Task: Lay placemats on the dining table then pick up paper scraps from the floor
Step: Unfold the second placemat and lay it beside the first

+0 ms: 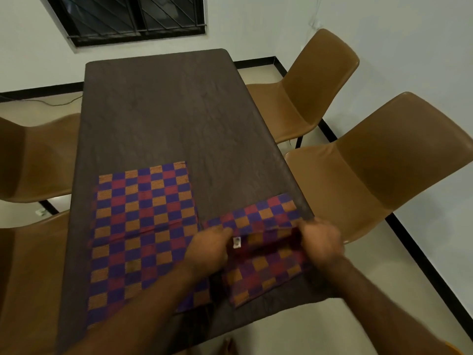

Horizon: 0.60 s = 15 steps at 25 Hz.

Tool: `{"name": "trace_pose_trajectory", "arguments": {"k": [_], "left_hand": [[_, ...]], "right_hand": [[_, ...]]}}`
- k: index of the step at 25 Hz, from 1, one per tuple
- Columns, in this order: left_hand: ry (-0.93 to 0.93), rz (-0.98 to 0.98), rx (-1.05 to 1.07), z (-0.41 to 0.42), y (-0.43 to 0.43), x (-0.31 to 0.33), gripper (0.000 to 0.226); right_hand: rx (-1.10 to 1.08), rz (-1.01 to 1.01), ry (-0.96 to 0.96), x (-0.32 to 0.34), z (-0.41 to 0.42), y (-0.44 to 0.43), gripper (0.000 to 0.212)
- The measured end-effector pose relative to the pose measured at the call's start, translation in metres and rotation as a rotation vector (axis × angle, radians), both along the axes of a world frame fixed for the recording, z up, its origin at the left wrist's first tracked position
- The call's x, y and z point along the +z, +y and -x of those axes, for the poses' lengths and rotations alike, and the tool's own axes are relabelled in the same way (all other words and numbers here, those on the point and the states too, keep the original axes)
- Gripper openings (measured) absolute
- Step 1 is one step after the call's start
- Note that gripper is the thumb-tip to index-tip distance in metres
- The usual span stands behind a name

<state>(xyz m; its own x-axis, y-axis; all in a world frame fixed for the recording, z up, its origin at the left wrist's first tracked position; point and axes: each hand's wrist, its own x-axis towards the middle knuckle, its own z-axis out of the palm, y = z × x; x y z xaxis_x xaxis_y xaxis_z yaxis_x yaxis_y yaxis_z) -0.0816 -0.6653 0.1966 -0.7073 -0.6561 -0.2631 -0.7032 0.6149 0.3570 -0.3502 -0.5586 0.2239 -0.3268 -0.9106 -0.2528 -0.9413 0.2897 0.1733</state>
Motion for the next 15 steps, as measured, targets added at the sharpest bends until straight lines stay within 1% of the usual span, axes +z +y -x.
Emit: {"name": "trace_pose_trajectory", "arguments": {"k": [2,3,6,8,10,13,15], "left_hand": [[-0.026,0.008,0.085,0.003,-0.037,0.007,0.011],[-0.037,0.036,0.126,0.006,-0.058,0.012,0.012],[-0.015,0.147,0.278,0.020,-0.132,0.043,0.018],[0.031,0.242,0.386,0.027,-0.180,0.081,0.021],[0.097,0.353,0.472,0.032,-0.218,0.125,0.021],[0.243,0.491,0.528,0.036,-0.260,0.191,0.012],[0.368,0.601,0.562,0.037,-0.281,0.229,0.016]], "right_hand": [[-0.072,-0.028,0.045,0.019,0.002,-0.041,0.018],[-0.088,-0.031,0.039,0.028,0.001,-0.066,0.021],[-0.111,0.061,-0.041,0.059,0.002,-0.142,0.022],[-0.111,0.192,-0.055,0.089,0.004,-0.187,0.022],[-0.051,0.349,-0.014,0.127,0.009,-0.227,0.022],[0.042,0.629,0.013,0.193,0.017,-0.275,0.026],[0.066,0.784,0.001,0.231,0.022,-0.294,0.030]]}}
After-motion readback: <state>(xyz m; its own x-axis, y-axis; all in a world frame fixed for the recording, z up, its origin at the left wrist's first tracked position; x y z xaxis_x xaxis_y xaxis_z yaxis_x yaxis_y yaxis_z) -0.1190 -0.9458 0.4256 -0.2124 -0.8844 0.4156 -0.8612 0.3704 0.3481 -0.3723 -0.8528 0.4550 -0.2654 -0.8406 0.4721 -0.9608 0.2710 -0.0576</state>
